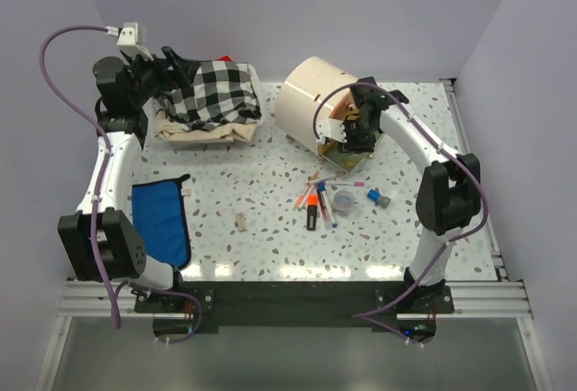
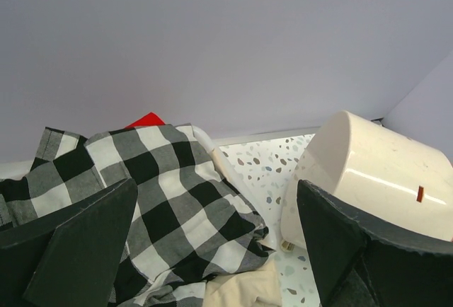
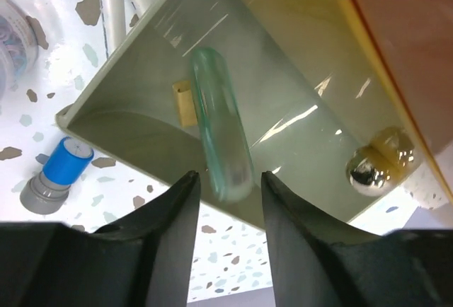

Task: Sort the stationery into containers
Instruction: Place the pen in the drawer, then pick up the stationery from the center of the board, then place the stationery in the drawer, then close the drawer in the storage box.

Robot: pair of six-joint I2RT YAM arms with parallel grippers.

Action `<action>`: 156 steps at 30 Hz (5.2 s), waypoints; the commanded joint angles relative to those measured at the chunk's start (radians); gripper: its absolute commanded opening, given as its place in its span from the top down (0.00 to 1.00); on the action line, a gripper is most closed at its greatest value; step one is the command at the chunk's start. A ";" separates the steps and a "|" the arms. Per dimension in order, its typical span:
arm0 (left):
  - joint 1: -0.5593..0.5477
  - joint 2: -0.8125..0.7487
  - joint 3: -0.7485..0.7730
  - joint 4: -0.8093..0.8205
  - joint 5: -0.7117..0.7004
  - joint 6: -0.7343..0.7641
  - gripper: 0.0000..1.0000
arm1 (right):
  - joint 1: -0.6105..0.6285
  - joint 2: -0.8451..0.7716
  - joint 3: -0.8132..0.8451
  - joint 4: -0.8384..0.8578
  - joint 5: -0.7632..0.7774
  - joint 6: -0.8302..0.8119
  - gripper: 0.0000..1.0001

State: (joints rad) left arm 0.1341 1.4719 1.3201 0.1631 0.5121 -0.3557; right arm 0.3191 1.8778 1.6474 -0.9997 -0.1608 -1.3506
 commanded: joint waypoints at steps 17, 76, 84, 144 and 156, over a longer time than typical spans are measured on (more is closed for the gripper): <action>-0.004 -0.173 -0.042 -0.235 -0.151 0.147 0.00 | 0.362 -0.350 -0.133 0.140 -0.218 0.629 0.48; 0.102 -0.305 -0.139 -0.332 -0.548 0.340 0.00 | 0.758 0.316 0.284 0.228 0.348 1.814 1.00; 0.098 -0.303 -0.081 -0.307 -0.093 0.351 0.01 | 0.623 -0.163 0.028 0.383 0.397 1.352 1.00; -0.240 0.465 0.565 -0.140 -0.041 0.196 0.22 | -0.436 -0.278 -0.370 0.329 0.050 1.828 1.00; -0.314 0.570 0.559 -0.088 0.029 0.198 1.00 | -0.456 -0.131 -0.345 0.470 -0.078 1.858 1.00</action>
State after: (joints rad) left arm -0.1371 2.0304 1.8542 0.0078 0.5137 -0.1577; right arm -0.1371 1.7096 1.2789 -0.5911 -0.1722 0.4698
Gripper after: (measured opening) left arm 0.013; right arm 0.007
